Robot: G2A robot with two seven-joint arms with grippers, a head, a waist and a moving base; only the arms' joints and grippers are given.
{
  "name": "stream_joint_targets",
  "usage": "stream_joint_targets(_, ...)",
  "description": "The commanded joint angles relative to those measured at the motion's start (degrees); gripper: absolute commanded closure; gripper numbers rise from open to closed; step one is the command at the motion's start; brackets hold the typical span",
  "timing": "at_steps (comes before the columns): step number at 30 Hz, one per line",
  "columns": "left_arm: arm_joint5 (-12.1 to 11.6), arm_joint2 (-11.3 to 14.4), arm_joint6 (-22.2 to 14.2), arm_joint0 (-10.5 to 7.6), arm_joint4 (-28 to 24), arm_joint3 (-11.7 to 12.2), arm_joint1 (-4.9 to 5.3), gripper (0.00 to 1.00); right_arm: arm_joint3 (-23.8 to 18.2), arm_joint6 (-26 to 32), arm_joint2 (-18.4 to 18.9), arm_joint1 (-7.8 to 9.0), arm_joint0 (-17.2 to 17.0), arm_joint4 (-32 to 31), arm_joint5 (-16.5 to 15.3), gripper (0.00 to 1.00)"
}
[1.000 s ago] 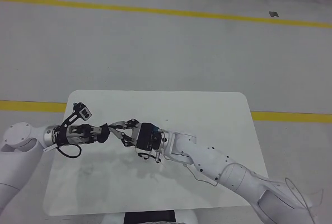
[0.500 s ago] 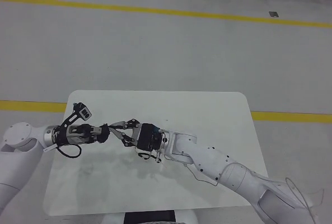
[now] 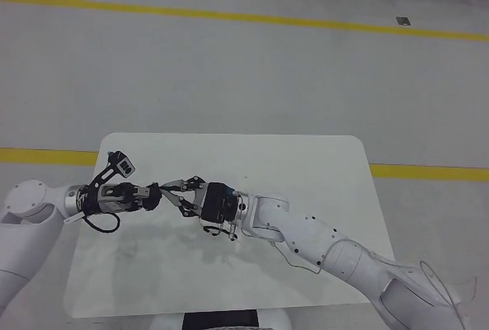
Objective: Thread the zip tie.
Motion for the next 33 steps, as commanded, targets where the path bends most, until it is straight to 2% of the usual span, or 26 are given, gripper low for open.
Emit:
stream_joint_targets(1, 0.0, 0.0, 0.0, 0.00, 0.0, 0.0, 0.00, 1.00, 0.1, -0.1, -0.1, -0.04, 0.1, 0.0, 0.0, 1.00)
stream_joint_targets(33, 0.0, 0.0, 0.0, 0.00, 0.0, 0.0, 0.00, 1.00, 1.9, -4.3, -1.5, -0.27, 1.5, -0.4, 0.0, 1.00)
